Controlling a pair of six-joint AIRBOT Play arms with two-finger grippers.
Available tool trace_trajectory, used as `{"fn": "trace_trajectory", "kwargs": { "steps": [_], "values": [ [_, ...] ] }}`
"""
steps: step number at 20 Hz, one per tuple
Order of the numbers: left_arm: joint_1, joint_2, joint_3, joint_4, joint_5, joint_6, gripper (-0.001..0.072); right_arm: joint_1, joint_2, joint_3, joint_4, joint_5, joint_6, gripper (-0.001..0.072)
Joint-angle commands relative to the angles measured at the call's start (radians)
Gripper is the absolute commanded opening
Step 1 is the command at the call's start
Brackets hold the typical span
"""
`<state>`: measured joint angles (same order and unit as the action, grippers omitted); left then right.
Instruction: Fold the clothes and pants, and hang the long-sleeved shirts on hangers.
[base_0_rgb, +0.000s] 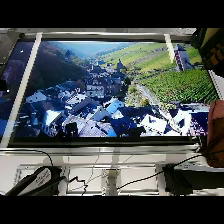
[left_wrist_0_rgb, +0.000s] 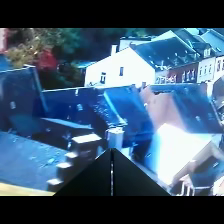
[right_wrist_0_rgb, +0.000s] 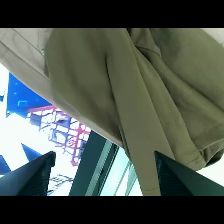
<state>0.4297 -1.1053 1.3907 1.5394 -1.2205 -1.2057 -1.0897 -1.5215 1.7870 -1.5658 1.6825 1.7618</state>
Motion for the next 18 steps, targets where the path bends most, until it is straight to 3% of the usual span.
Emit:
{"fn": "trace_trajectory", "kwargs": {
  "steps": [1,2,3,4,9,18],
  "values": [
    [0.001,0.000,0.000,0.000,0.000,0.000,0.0020,0.000,0.001,0.000,0.031,0.000,-0.002,0.0621],
    [0.001,0.000,0.000,0.000,0.000,0.000,0.0020,0.000,0.001,0.000,0.077,-0.005,-0.001,0.0406],
    [0.001,0.000,0.000,0.000,0.000,0.000,0.0020,0.000,0.001,0.000,0.159,-0.025,-0.001,0.0125],
    [0.001,0.000,0.000,0.000,0.000,0.000,0.0020,0.007,0.002,0.000,0.250,-0.041,-0.002,0.0015],
    [0.001,0.000,0.000,0.000,0.000,0.000,0.0020,0.216,0.042,0.013,0.475,-0.130,-0.098,0.0014],
    [0.001,0.000,0.000,0.000,0.000,0.000,0.0020,0.864,0.206,0.111,0.312,-0.155,-0.238,0.0014]
  ]
}}
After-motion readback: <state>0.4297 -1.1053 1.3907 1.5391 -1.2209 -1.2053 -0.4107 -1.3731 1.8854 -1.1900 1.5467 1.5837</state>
